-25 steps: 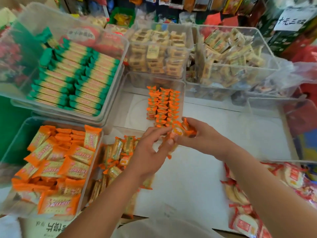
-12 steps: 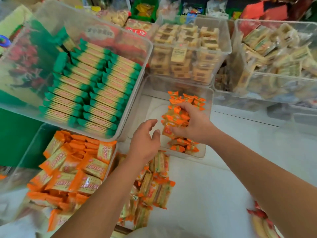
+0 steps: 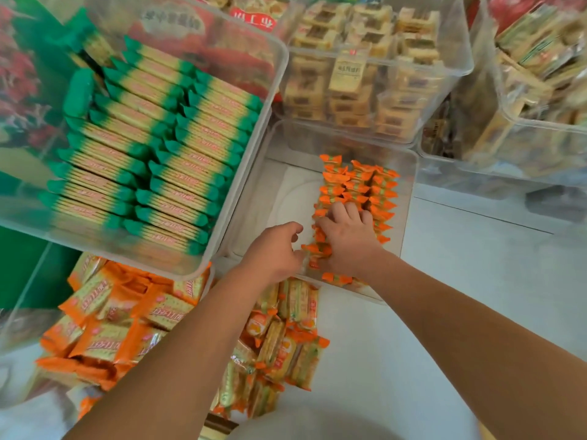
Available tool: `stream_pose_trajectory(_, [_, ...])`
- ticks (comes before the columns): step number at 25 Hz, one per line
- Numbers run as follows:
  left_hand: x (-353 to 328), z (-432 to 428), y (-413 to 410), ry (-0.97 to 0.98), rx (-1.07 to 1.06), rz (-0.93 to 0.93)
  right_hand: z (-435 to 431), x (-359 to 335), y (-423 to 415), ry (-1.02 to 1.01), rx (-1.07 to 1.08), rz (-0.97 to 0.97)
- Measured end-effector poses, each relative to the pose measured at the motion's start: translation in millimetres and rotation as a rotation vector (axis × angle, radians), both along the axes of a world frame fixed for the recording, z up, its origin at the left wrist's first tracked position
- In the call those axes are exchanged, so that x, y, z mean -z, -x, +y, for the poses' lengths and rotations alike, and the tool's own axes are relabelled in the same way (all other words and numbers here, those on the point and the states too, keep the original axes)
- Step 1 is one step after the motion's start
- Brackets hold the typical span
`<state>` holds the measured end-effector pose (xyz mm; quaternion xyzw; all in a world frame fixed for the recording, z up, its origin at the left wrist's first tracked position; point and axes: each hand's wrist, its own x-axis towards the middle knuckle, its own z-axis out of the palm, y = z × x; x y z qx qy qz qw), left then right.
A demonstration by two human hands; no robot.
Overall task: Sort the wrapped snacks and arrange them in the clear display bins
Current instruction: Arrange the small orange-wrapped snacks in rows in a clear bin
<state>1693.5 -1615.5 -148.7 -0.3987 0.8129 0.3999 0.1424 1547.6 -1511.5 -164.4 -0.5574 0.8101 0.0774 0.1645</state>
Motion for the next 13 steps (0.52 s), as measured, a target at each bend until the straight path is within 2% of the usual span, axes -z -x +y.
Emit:
stream_pose_trajectory(3, [4,-3,13,-0.002,0.077,-0.069,-1,-1,3,0.015,-0.017,0.008])
stream_pose_trajectory(5, [6,-4,23,-0.014,0.069,-0.054,6,-11,9,0.076,0.014,-0.07])
stream_pose_trajectory(9, [14,-2,34,-0.113,0.007,0.001,44,-41,18,0.378,0.237,-0.302])
stream_pose_trajectory(11, [20,-1,36,-0.086,0.018,-0.002,68,-53,9,0.501,0.366,-0.354])
stream_pose_trajectory(13, [26,1,38,-0.084,0.024,-0.01,90,-54,-5,0.6,0.409,-0.364])
